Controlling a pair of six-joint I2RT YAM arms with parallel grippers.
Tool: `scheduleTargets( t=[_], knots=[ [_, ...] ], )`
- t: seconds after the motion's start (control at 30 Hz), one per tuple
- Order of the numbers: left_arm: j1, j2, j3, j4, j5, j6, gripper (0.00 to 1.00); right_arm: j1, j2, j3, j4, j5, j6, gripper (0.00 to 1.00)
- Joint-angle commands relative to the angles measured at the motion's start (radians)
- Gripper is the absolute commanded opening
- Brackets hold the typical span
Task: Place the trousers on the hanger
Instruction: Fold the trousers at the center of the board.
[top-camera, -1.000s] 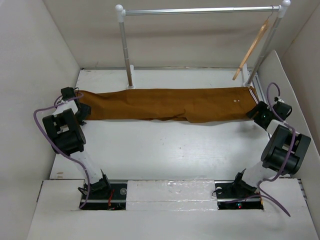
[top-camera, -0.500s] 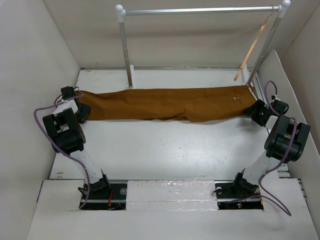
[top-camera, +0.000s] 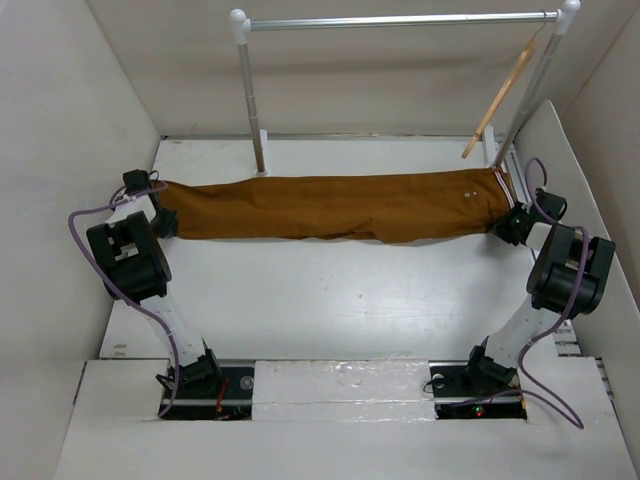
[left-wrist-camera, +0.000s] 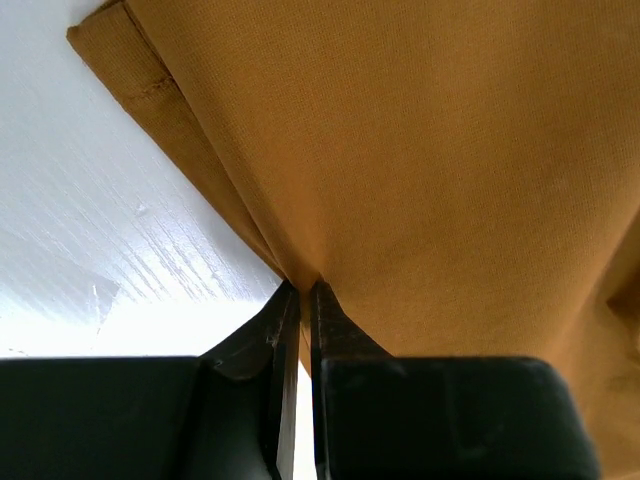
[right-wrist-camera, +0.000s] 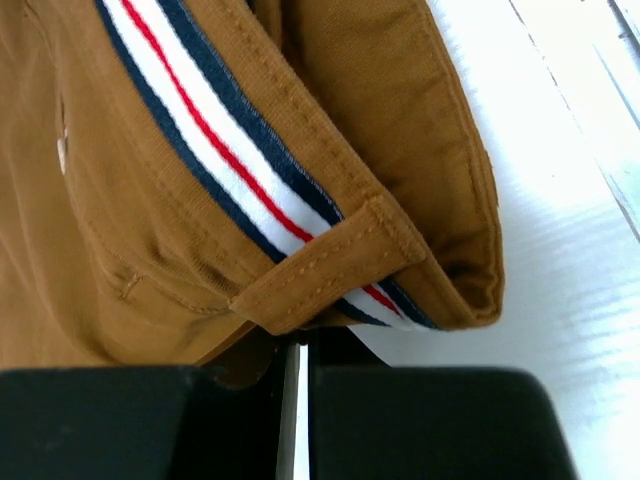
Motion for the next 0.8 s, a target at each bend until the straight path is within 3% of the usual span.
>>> scheduleTargets(
  t=[0.0,0.17,0.4,0.6,0.77],
  knots=[
    [0.000,0.016,0.007,-0.051,-0.075,0.028,0.00,0.015,-0.074,-0.025,-0.003,0.053,-0.040,0.00],
    [0.000,-0.022,-0.009,-0.095,-0.172,0.028,0.00,-0.006,-0.232,-0.126,-0.023,0.087,-0.068,0.00],
    [0.000,-0.073,0.040,-0.218,-0.346,0.075,0.00,-0.133,-0.445,-0.268,-0.072,0.057,-0.109,0.00],
    [0.000,-0.143,-0.053,-0.240,-0.396,0.083,0.00,-0.294,-0.594,-0.297,-0.224,0.039,-0.174,0.00],
    [0.000,-0.250,-0.165,-0.252,-0.391,0.092,0.00,-0.402,-0.621,-0.289,-0.336,-0.027,-0.235,0.00]
  ],
)
